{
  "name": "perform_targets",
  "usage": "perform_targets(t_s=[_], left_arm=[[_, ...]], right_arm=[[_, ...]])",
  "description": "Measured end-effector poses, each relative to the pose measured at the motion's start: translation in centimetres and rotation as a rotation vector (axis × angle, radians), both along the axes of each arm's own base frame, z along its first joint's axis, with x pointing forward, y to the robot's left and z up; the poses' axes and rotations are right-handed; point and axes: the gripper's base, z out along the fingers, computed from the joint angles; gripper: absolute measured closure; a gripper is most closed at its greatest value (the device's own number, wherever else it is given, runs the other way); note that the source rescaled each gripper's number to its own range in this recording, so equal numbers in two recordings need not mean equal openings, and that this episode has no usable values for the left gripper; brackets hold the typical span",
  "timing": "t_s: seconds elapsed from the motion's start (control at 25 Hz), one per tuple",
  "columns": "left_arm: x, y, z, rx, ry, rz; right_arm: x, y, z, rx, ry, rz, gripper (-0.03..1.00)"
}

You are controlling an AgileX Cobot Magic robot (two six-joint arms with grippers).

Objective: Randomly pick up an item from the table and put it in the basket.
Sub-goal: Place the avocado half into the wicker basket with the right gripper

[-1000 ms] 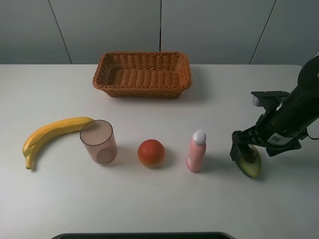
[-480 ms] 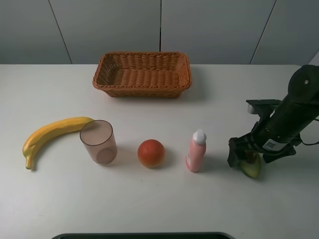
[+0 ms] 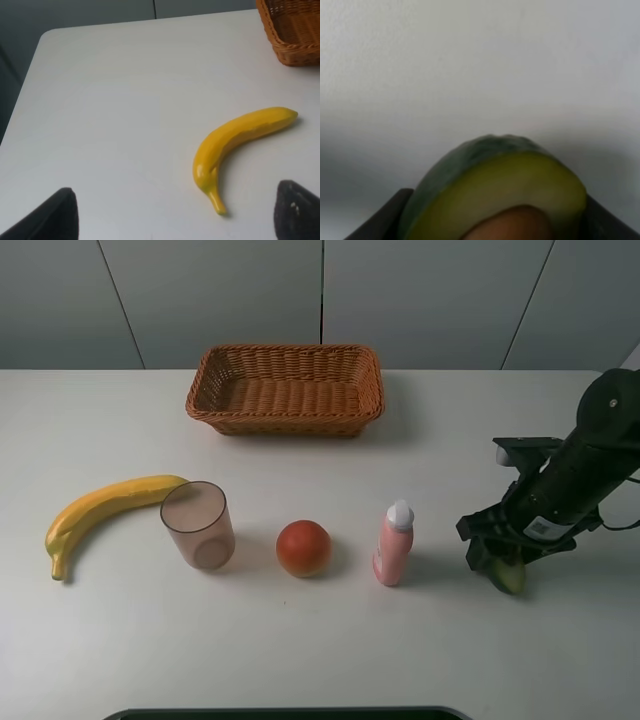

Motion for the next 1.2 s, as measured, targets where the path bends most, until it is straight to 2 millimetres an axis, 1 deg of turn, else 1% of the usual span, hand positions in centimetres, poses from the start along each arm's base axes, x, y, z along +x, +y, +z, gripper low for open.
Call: perform_targets(t_s=[0.12,0.2,0.28,0.56,0.72,0.8,0.84,0.88,0.96,1.12,1.2], left_arm=[[0.0,0.0,0.0,0.000,0.000,0.000],[0.0,0.0,0.0,-0.002,0.000,0.001],[0.0,0.0,0.0,-0.002,0.000,0.001],[0.0,0.0,0.0,-0.002,0.000,0.001],[0.0,0.0,0.0,-0.002,0.000,0.001],[0.0,0.0,0.0,-0.002,0.000,0.001],[0.0,0.0,0.0,-0.002,0.000,0.001],[0.0,0.0,0.0,-0.002,0.000,0.001],[0.0,0.0,0.0,-0.002,0.000,0.001],[0.0,0.0,0.0,-0.002,0.000,0.001],[0.0,0.0,0.0,-0.002,0.000,0.001]], right_arm=[[0.9,0.2,0.8,0.008,-0.001,0.007,0.95],[1.9,0.4,2.3,0.020,-0.030,0.012,0.95],[3.4,0.8,4.6,0.035,-0.097,0.020,0.95],[8.8,2.0,14.0,0.101,-0.430,0.049,0.95],[10.9,4.1,18.5,0.132,-0.628,0.134,0.95],[11.7,5.5,19.9,0.145,-0.705,0.177,0.95],[12.1,6.2,20.4,0.152,-0.732,0.192,0.95],[12.5,7.0,20.4,0.159,-0.743,0.209,0.95],[13.3,8.7,19.8,0.171,-0.758,0.247,0.95],[15.1,12.5,16.3,0.184,-0.745,0.314,0.95],[16.2,14.1,14.0,0.187,-0.710,0.335,0.95]])
